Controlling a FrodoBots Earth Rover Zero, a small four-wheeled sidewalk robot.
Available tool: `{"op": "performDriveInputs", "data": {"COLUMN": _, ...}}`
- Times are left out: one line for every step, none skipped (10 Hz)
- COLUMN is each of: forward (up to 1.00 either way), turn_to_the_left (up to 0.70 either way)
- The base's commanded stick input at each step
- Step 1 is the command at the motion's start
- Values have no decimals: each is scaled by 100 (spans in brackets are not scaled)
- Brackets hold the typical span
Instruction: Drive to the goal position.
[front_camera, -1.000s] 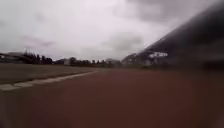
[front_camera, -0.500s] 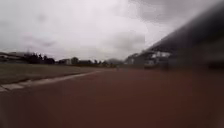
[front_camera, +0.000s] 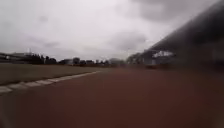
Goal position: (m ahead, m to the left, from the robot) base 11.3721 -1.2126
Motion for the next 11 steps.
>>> {"op": "performDriveInputs", "data": {"forward": 100, "turn_to_the_left": 0}}
{"op": "performDriveInputs", "data": {"forward": 100, "turn_to_the_left": 0}}
{"op": "performDriveInputs", "data": {"forward": 100, "turn_to_the_left": 0}}
{"op": "performDriveInputs", "data": {"forward": 100, "turn_to_the_left": 0}}
{"op": "performDriveInputs", "data": {"forward": 100, "turn_to_the_left": 0}}
{"op": "performDriveInputs", "data": {"forward": 100, "turn_to_the_left": 0}}
{"op": "performDriveInputs", "data": {"forward": 100, "turn_to_the_left": 0}}
{"op": "performDriveInputs", "data": {"forward": 100, "turn_to_the_left": -2}}
{"op": "performDriveInputs", "data": {"forward": 100, "turn_to_the_left": -8}}
{"op": "performDriveInputs", "data": {"forward": 100, "turn_to_the_left": -13}}
{"op": "performDriveInputs", "data": {"forward": 100, "turn_to_the_left": -20}}
